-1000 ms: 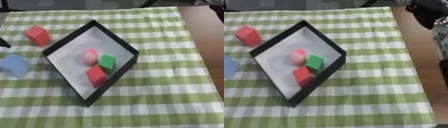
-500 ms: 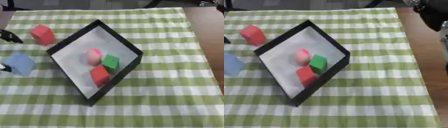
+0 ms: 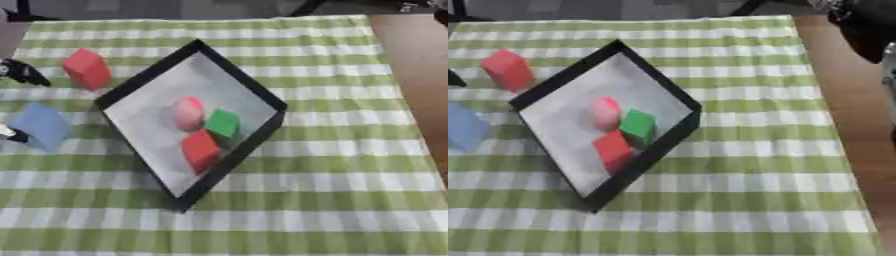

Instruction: Pick up objects on the table and place them in the box.

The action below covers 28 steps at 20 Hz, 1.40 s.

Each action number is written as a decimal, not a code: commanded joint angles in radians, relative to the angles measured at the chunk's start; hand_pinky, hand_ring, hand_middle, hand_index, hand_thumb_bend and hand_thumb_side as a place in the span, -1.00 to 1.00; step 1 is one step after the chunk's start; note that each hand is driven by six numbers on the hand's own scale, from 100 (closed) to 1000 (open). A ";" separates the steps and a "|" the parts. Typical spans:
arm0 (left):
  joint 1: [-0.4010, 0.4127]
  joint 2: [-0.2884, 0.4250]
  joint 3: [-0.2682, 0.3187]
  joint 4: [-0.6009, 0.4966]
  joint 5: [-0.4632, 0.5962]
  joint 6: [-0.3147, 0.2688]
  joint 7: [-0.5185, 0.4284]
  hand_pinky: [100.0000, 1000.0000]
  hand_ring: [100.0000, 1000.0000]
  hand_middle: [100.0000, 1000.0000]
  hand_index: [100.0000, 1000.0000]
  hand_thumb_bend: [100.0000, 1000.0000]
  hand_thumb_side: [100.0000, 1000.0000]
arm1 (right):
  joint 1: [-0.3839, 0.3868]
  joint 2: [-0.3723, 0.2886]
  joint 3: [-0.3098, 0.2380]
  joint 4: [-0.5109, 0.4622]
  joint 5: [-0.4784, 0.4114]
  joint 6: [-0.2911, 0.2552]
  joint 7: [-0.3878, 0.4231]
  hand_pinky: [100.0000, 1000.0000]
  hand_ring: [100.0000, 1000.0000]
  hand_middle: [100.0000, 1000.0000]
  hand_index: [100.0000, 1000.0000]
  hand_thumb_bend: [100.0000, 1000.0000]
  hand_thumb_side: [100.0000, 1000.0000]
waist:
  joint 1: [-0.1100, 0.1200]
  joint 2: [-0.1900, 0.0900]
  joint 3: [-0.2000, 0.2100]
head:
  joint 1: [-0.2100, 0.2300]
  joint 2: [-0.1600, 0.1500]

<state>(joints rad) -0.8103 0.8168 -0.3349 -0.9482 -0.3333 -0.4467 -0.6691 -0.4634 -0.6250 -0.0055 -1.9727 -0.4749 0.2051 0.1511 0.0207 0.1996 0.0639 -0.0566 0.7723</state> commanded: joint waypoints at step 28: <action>-0.027 -0.017 0.018 0.017 -0.093 -0.255 -0.221 0.32 0.14 -0.12 0.09 -0.33 -1.00 | -0.015 -0.011 -0.015 0.001 0.004 0.010 -0.003 0.74 0.40 0.17 0.49 -0.76 -0.58 | -0.003 -0.010 -0.011 | -0.006 -0.002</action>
<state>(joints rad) -0.8151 0.7655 -0.3336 -0.9120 -0.4402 -0.4654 -0.6504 -0.4660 -0.6173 -0.0060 -1.9657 -0.4739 0.2128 0.1501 0.0207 0.2008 0.0513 -0.0616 0.7723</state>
